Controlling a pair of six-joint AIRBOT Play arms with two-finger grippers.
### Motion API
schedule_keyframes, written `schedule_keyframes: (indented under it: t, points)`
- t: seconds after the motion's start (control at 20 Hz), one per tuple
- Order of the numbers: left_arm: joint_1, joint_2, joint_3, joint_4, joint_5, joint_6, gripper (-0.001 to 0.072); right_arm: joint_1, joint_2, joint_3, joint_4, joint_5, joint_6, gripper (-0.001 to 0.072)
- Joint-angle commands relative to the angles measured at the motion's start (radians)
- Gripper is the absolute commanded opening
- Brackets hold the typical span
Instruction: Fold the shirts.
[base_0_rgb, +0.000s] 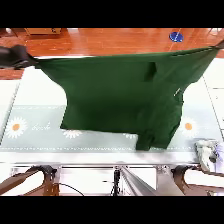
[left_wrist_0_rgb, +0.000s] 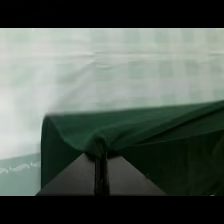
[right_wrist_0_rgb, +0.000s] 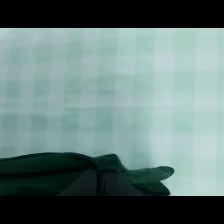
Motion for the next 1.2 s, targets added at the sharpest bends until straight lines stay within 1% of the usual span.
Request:
schedule_keyframes:
  t: [0.0,0.1,0.35,0.5,0.6,0.65,0.8,0.9,0.95,1.0,1.1,1.15]
  points:
    - [-0.014,-0.17,-0.006,-0.013,0.161,0.0,0.0025,0.071,-0.134,-0.002,-0.054,-0.219,-0.004,0.0022]
    - [-0.02,-0.233,-0.006,-0.014,0.252,0.01,0.0026,0.09,-0.198,-0.002,-0.054,-0.266,-0.003,0.0022]
    - [-0.033,-0.358,0.005,-0.127,0.47,0.153,0.0025,0.137,-0.349,-0.002,-0.054,-0.279,-0.013,0.0022]
    - [-0.033,-0.4,0.006,-0.148,0.616,0.201,0.0025,0.142,-0.402,-0.002,-0.054,-0.35,-0.017,0.0022]
    - [-0.033,-0.432,0.006,-0.164,0.66,0.241,0.0025,0.141,-0.418,-0.002,-0.054,-0.406,-0.017,0.0022]
    - [-0.033,-0.45,0.006,-0.175,0.663,0.263,0.0025,0.142,-0.421,-0.002,-0.054,-0.423,-0.017,0.0022]
    - [-0.034,-0.502,0.006,-0.181,0.638,0.27,0.0025,0.141,-0.429,-0.003,-0.072,-0.408,-0.017,0.0022]
    - [-0.032,-0.521,0.006,-0.18,0.589,0.27,0.0026,0.141,-0.43,-0.003,-0.111,-0.32,-0.008,0.0022]
    - [-0.027,-0.523,0.006,-0.176,0.546,0.269,0.0026,0.141,-0.43,-0.003,-0.141,-0.253,0.012,0.0022]
    - [-0.018,-0.522,0.007,-0.174,0.489,0.258,0.0024,0.141,-0.428,-0.003,-0.165,-0.181,0.016,0.0022]
    - [0.002,-0.521,0.018,-0.093,0.341,0.159,0.0024,0.141,-0.427,-0.003,-0.229,-0.057,0.019,0.0022]
    - [0.008,-0.521,0.021,-0.039,0.272,0.126,0.0024,0.141,-0.428,-0.003,-0.254,-0.011,0.027,0.0022]
